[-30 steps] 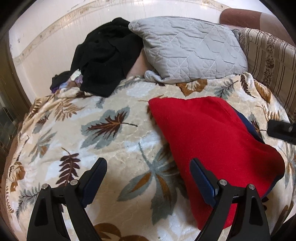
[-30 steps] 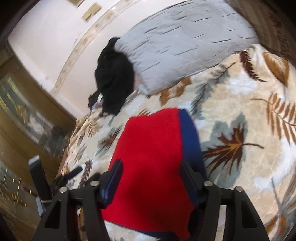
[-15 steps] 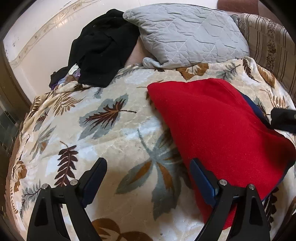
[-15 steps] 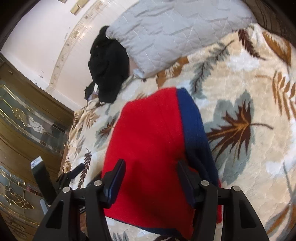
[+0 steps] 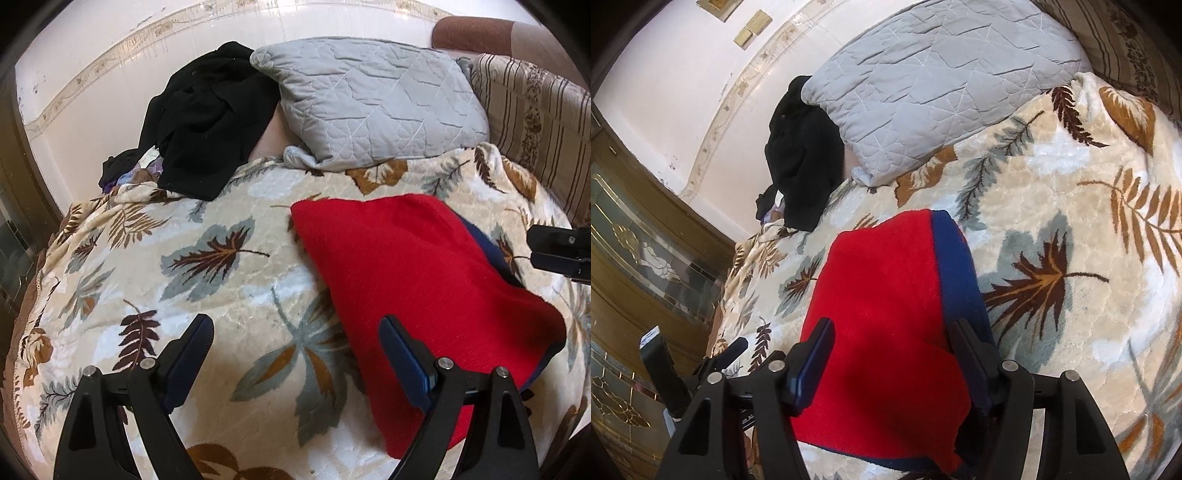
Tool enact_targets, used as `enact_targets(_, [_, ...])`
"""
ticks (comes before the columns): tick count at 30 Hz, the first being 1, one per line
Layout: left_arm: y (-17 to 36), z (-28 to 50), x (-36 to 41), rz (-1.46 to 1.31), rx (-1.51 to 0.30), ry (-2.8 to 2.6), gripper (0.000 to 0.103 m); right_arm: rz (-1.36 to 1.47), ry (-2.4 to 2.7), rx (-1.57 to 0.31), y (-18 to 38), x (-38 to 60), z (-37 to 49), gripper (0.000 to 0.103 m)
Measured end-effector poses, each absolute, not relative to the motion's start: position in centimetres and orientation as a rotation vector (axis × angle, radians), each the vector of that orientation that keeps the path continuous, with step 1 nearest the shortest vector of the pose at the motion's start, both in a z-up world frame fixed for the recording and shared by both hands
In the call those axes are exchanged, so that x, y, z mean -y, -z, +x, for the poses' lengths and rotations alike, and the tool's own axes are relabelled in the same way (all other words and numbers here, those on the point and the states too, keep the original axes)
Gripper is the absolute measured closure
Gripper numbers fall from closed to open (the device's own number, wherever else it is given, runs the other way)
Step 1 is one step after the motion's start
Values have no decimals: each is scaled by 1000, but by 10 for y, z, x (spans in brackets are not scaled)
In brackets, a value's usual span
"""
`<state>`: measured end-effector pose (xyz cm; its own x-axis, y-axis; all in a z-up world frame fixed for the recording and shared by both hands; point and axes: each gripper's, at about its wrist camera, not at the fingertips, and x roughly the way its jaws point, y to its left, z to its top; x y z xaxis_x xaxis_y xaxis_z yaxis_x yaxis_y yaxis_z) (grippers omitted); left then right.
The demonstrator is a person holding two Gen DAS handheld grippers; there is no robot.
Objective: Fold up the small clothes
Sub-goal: 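Hold the red sweater edge with the right tool, pressing it flat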
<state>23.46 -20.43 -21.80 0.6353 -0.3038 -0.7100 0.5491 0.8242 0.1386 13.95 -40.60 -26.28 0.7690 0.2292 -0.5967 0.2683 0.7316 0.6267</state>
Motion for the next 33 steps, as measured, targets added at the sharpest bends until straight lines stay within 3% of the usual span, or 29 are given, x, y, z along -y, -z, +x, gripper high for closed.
enact_targets(3, [217,234,204,348,-733,520,12,777,26,-699,267,407,140,29])
enact_targets(21, [229,249,217,293,-799,595,12,930,-28,-718,292,437,156,29])
enact_targets(33, [229,253,220,294,-793,590,12,740,-27,-672,272,419,157,30])
